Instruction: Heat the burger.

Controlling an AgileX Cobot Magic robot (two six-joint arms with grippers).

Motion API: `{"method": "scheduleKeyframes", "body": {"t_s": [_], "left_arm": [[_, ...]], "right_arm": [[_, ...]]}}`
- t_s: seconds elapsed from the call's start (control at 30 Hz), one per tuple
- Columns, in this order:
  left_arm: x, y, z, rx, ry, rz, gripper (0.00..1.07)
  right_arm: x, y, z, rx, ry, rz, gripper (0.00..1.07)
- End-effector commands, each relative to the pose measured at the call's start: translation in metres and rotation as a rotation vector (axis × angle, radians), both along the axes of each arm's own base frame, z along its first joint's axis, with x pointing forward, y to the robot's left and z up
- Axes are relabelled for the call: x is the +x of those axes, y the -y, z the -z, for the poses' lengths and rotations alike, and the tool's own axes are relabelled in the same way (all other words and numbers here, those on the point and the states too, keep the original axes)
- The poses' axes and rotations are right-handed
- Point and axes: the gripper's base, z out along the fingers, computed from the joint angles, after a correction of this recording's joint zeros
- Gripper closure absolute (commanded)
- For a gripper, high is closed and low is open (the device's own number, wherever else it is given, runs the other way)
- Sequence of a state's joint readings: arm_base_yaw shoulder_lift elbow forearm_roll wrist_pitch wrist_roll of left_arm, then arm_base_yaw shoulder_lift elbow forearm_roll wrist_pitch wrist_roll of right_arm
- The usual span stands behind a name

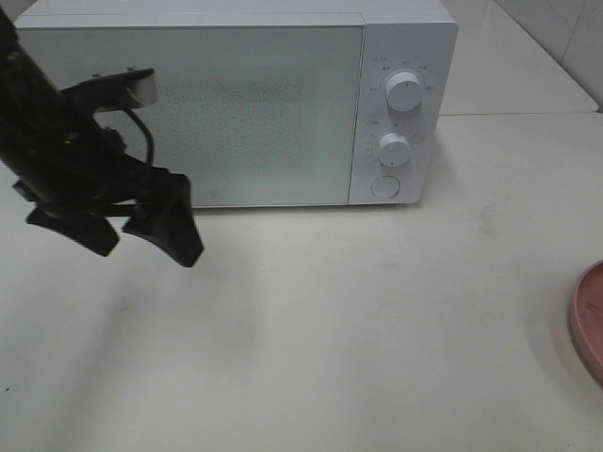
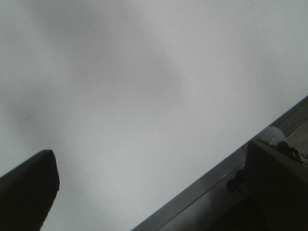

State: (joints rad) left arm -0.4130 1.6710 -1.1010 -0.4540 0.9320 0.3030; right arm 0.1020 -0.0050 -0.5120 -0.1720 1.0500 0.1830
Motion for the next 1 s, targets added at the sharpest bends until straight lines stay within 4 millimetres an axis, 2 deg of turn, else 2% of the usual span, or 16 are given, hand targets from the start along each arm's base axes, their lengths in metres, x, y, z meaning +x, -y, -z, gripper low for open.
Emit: {"method": "scheduleKeyframes", "body": {"t_s": [0.03,0.07,0.13,0.17,0.23,0.27,0.3,0.33,0.37,0.47,0.7,0.73,0.8,0.87,0.97,1.0], "left_arm": [[-0.005,-0.038,-0.015,0.030,-0.080,-0.032,0.06],[-0.005,-0.038,-0.015,0.030,-0.080,-0.032,0.06],[-0.007,-0.063,-0.028,0.055,-0.071,-0.077,0.06],[-0.007,-0.063,-0.028,0.055,-0.071,-0.077,0.06],[-0.013,-0.086,-0.042,0.080,-0.062,-0.122,0.06],[-0.013,-0.086,-0.042,0.080,-0.062,-0.122,0.06],[-0.018,-0.099,-0.051,0.103,-0.052,-0.162,0.06],[-0.018,-0.099,-0.051,0.103,-0.052,-0.162,0.06],[-0.023,-0.113,-0.062,0.120,-0.026,-0.223,0.06],[-0.033,-0.130,-0.077,0.134,0.014,-0.306,0.06],[-0.057,-0.149,-0.104,0.172,0.100,-0.423,0.06],[-0.067,-0.151,-0.109,0.189,0.127,-0.455,0.06],[-0.074,-0.151,-0.110,0.194,0.139,-0.468,0.06],[-0.105,-0.153,-0.105,0.220,0.163,-0.481,0.06],[-0.113,-0.153,-0.102,0.227,0.174,-0.482,0.06],[-0.129,-0.155,-0.098,0.242,0.201,-0.485,0.06]], "right_arm": [[-0.004,0.000,0.000,-0.001,0.032,0.006,0.31],[-0.004,0.000,0.000,-0.001,0.032,0.006,0.31],[-0.004,0.000,0.000,-0.001,0.032,0.006,0.31],[-0.004,0.000,0.000,-0.001,0.032,0.006,0.31],[-0.004,0.000,0.000,-0.001,0.032,0.006,0.31],[-0.004,0.000,0.000,-0.001,0.032,0.006,0.31],[-0.004,0.000,0.000,-0.001,0.032,0.006,0.31],[-0.004,0.000,0.000,-0.001,0.032,0.006,0.31],[-0.004,0.000,0.000,-0.001,0.032,0.006,0.31],[-0.004,0.000,0.000,-0.001,0.032,0.006,0.31],[-0.004,0.000,0.000,-0.001,0.032,0.006,0.31],[-0.004,0.000,0.000,-0.001,0.032,0.006,0.31],[-0.004,0.000,0.000,-0.001,0.032,0.006,0.31],[-0.004,0.000,0.000,-0.001,0.032,0.006,0.31],[-0.004,0.000,0.000,-0.001,0.032,0.006,0.31],[-0.004,0.000,0.000,-0.001,0.032,0.006,0.31]]}}
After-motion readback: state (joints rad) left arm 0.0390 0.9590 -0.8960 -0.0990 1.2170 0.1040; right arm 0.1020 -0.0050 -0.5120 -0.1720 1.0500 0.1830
